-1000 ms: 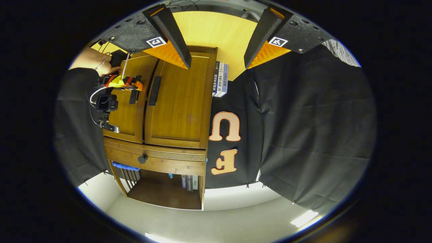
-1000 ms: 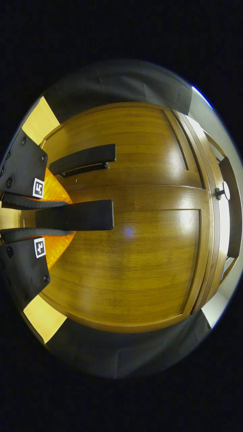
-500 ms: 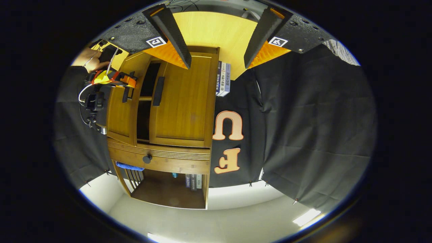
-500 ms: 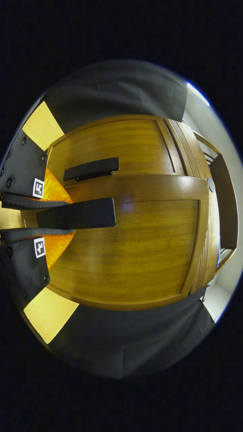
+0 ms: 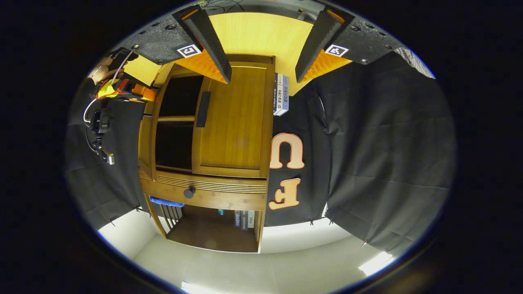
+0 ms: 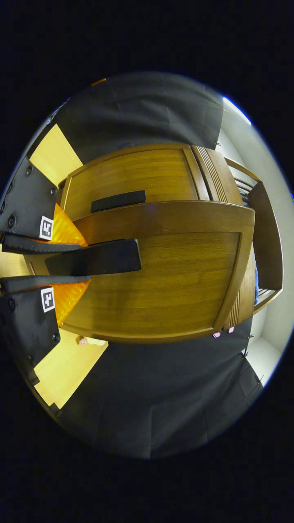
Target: Open the right door of the double-door shoe cabinet with the right hand, and open the left door with the left hand.
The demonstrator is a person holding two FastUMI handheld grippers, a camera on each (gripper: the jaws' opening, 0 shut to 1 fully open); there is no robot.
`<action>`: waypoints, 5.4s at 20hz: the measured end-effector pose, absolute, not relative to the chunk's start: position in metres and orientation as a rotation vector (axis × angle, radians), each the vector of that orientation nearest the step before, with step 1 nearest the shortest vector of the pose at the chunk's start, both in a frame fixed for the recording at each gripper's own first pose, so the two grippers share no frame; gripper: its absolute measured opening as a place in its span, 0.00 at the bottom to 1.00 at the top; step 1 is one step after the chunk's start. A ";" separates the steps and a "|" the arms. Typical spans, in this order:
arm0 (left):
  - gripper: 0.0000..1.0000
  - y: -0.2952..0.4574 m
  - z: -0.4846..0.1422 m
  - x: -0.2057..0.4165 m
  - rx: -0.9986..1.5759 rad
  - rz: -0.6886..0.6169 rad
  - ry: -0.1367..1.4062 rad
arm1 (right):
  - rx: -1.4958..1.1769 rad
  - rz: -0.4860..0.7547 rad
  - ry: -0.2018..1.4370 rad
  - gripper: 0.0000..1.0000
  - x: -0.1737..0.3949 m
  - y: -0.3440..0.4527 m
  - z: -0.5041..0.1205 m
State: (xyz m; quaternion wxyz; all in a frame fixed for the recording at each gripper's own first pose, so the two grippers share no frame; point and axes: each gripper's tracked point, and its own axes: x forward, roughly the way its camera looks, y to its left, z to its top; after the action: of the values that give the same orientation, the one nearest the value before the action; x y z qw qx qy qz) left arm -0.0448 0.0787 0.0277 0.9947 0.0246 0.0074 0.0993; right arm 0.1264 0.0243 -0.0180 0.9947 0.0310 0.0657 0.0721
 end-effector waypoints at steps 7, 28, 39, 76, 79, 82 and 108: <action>0.92 0.062 0.028 -0.038 0.062 0.180 0.011 | 0.040 0.095 0.135 0.33 0.103 -0.014 -0.016; 0.92 -0.049 0.031 0.002 0.054 0.140 0.003 | 0.052 0.015 0.169 0.01 0.064 -0.155 -0.017; 0.92 -0.096 0.034 0.017 0.068 0.172 -0.017 | 0.064 0.058 0.168 0.01 0.059 -0.207 -0.015; 0.92 -0.038 -0.029 0.263 0.093 0.143 0.035 | 0.067 -0.192 0.086 0.89 0.026 -0.320 0.014; 0.92 -0.044 -0.031 0.268 0.094 0.100 0.036 | 0.071 -0.208 0.093 0.89 0.026 -0.322 0.009; 0.75 -0.047 -0.032 0.271 0.083 0.082 0.033 | 0.074 -0.212 0.092 0.89 0.026 -0.322 0.011; 0.19 -0.035 -0.032 0.186 0.062 0.128 0.026 | 0.056 -0.080 0.069 0.89 0.019 -0.294 0.020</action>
State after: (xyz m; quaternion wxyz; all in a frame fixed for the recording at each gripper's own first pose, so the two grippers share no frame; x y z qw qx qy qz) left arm 0.1860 -0.0348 -0.0323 0.9974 0.0310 0.0131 0.0638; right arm 0.0187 -0.2941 0.0202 0.9982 0.0281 0.0343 -0.0399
